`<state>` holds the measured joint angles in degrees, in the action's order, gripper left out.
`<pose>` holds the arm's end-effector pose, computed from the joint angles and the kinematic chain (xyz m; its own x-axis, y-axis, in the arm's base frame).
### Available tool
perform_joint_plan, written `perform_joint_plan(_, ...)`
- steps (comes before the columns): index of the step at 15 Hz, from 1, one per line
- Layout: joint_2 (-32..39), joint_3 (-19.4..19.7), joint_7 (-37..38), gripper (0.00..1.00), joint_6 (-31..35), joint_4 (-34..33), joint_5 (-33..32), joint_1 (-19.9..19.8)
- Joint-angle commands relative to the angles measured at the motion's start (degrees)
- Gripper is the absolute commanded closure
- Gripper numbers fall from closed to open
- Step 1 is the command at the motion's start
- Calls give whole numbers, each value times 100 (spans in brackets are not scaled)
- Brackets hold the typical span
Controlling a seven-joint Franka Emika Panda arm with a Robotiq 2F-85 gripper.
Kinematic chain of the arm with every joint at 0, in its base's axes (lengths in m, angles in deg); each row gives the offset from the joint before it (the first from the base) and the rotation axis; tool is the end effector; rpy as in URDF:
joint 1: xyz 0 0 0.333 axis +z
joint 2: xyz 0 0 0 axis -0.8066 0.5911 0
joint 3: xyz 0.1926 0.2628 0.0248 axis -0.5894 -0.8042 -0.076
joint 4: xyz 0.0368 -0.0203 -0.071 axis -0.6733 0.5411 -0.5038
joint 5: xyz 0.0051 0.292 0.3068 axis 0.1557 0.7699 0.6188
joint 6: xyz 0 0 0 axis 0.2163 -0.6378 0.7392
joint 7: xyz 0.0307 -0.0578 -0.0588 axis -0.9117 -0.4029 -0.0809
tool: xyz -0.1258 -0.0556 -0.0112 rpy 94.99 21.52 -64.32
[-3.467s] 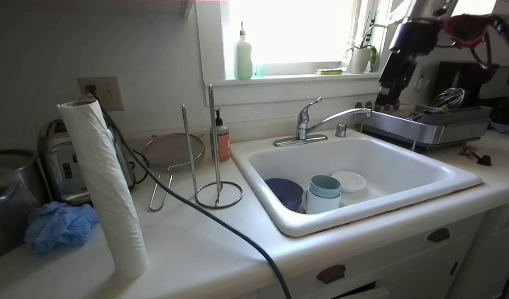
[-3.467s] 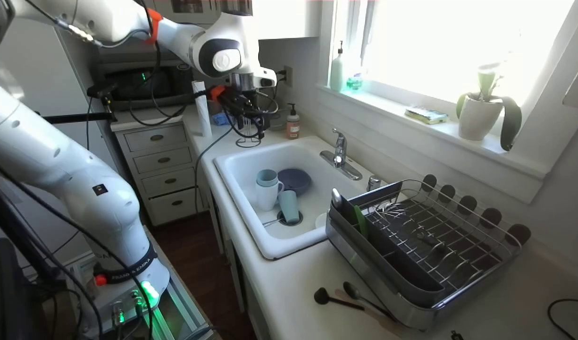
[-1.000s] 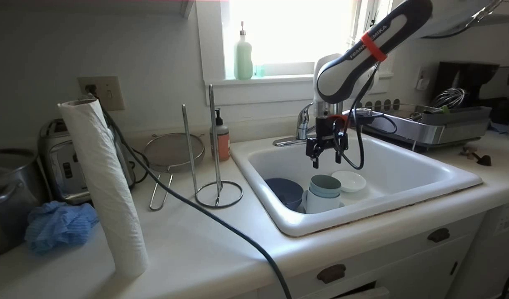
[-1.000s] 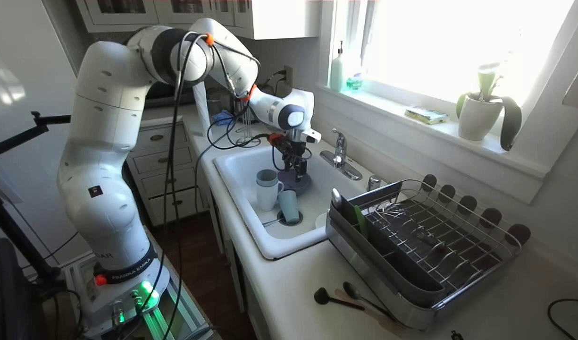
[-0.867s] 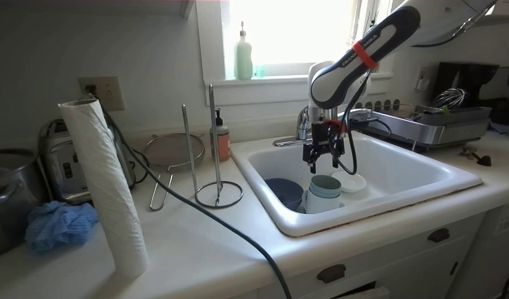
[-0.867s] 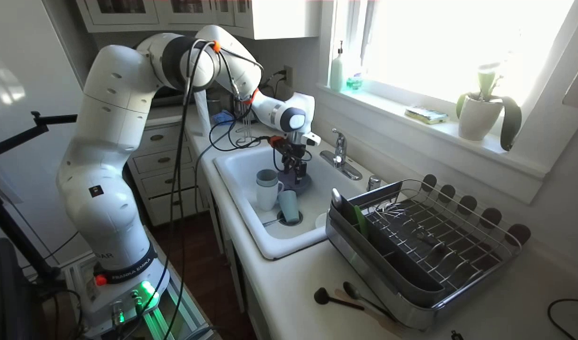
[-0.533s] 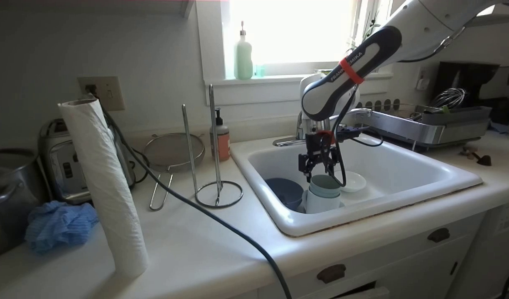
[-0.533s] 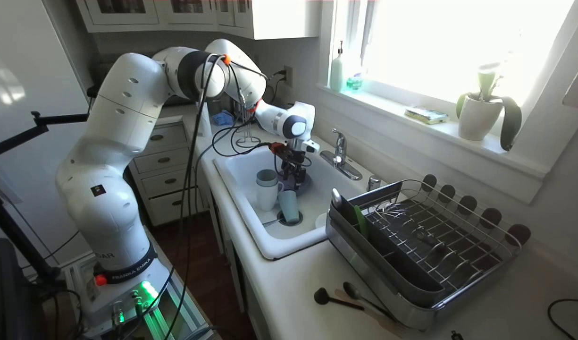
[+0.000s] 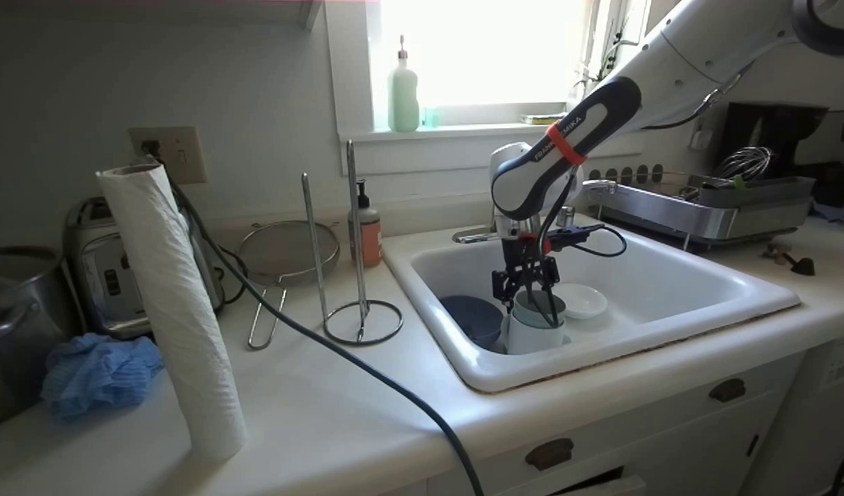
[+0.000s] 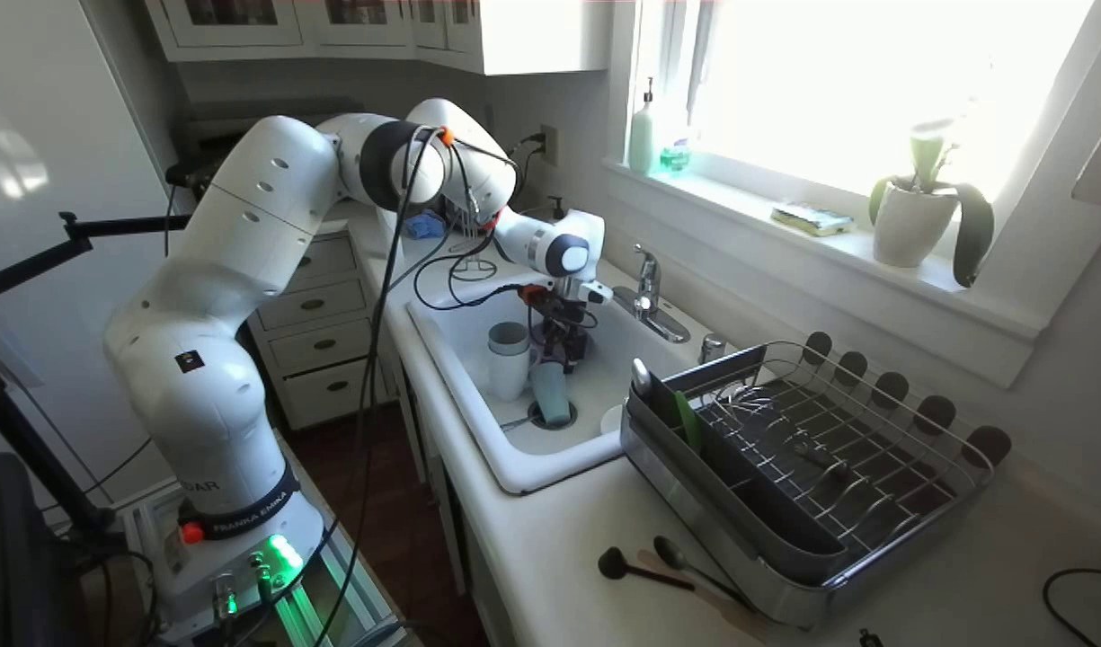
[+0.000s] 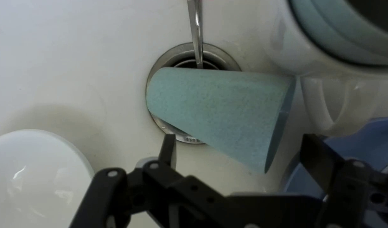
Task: Stack the blue cup in the already stacked cups
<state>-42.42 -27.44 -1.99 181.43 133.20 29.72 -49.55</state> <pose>0.6846 0.0169 0.1200 0.9330 -0.2866 -0.2176 -0.2666 -0.9567 0.1173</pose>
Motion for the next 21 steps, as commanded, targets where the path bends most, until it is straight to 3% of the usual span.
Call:
perform_joint_plan(1,270,104,146,0,-323,-382,-51,90)
perform_joint_plan(4,368,113,161,0,-449,-481,-60,110)
perform_joint_plan(6,415,115,159,8,-494,-530,-79,132)
perform_joint_plan(7,437,122,162,23,-524,-558,-91,145)
perform_joint_plan(9,477,139,172,34,-560,-603,-120,178)
perform_joint_plan(16,489,208,142,86,-875,-717,-205,200)
perform_joint_plan(20,391,315,138,94,-1198,-707,-440,200)
perform_joint_plan(21,342,327,116,93,-1329,-667,-468,187)
